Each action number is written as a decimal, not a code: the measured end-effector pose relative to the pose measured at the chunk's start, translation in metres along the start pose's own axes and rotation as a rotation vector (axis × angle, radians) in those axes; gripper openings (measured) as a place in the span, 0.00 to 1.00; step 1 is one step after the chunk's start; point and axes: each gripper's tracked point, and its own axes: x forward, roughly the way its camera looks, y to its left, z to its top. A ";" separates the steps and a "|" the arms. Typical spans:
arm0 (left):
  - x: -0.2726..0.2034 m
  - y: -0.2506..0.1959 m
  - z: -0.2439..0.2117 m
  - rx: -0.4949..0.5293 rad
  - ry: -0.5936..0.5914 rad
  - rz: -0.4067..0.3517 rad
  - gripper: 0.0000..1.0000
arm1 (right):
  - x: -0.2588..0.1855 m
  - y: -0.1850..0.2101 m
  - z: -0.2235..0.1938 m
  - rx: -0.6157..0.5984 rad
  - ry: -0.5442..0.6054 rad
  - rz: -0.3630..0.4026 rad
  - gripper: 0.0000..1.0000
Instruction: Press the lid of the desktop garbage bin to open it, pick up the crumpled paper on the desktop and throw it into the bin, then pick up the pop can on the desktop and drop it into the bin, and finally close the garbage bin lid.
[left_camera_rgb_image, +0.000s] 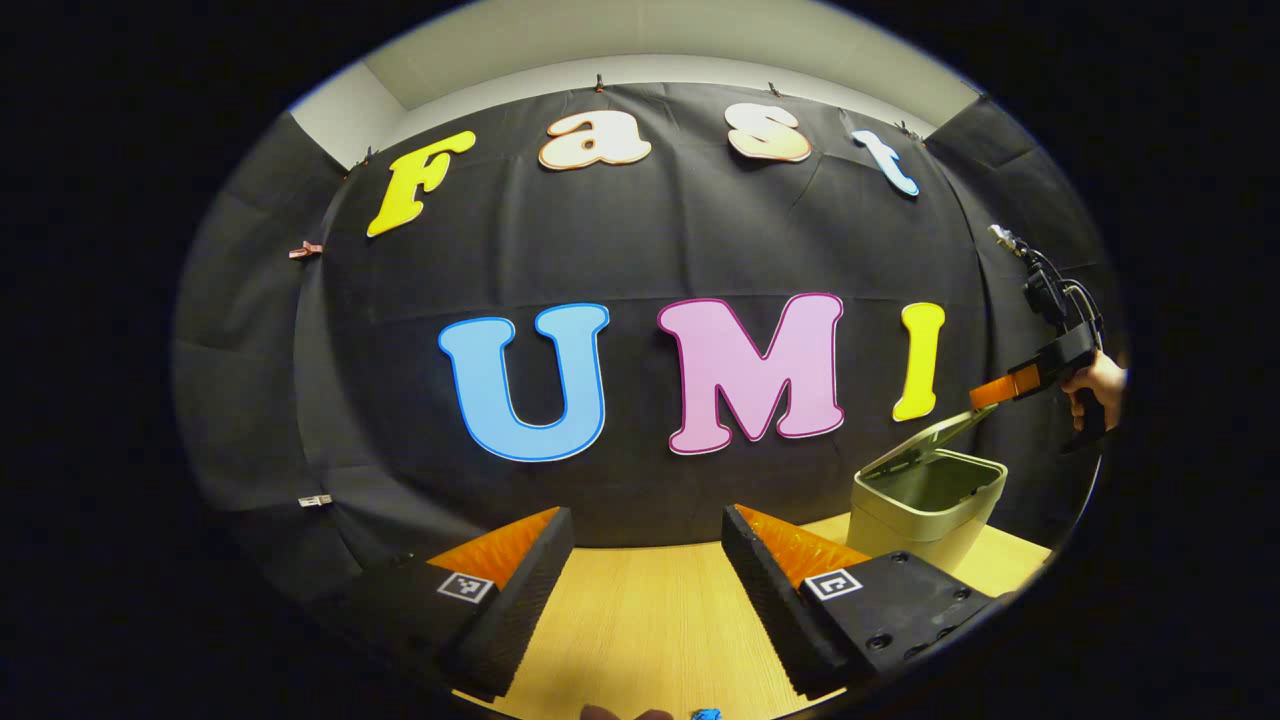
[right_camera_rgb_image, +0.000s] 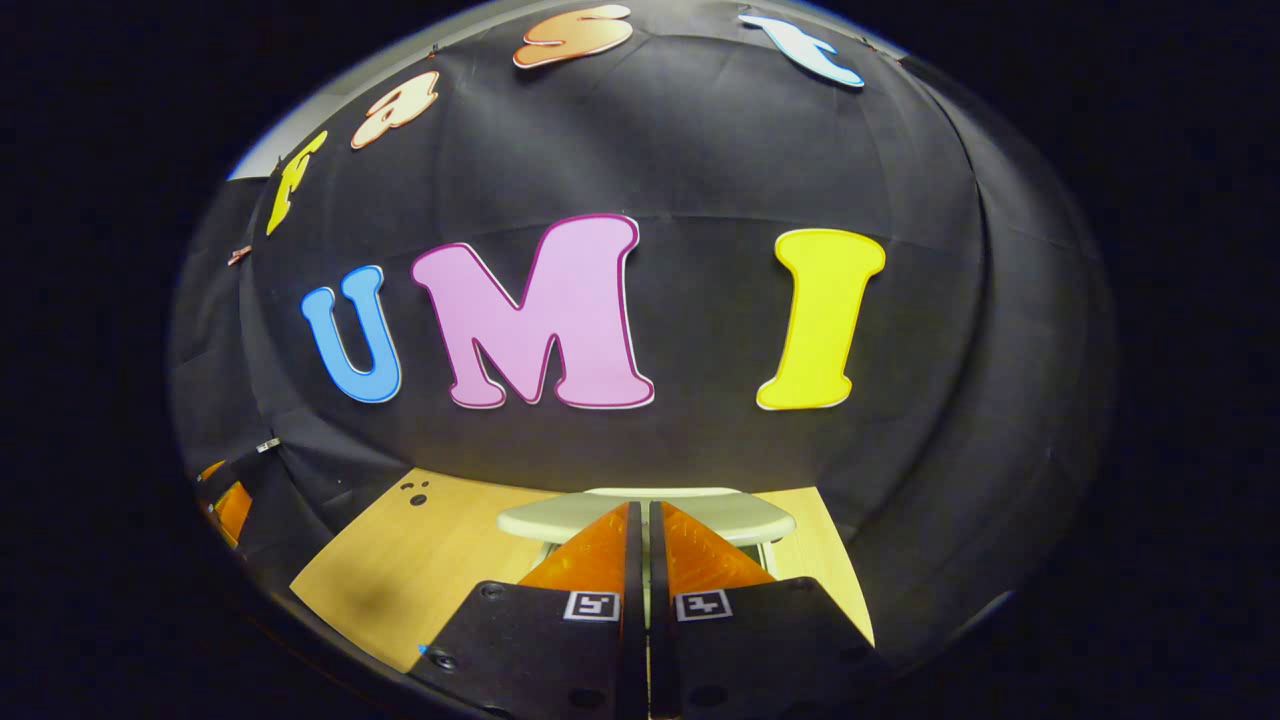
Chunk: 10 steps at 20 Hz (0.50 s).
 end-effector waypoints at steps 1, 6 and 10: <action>0.000 -0.001 0.000 -0.001 0.001 -0.003 0.97 | -0.003 0.000 0.002 -0.010 -0.013 -0.001 0.06; -0.001 -0.008 -0.006 -0.004 0.011 -0.034 0.97 | -0.017 -0.003 0.019 -0.068 -0.107 -0.045 0.10; -0.002 -0.010 -0.020 -0.024 0.037 -0.050 0.97 | -0.030 0.003 0.024 -0.080 -0.140 -0.049 0.28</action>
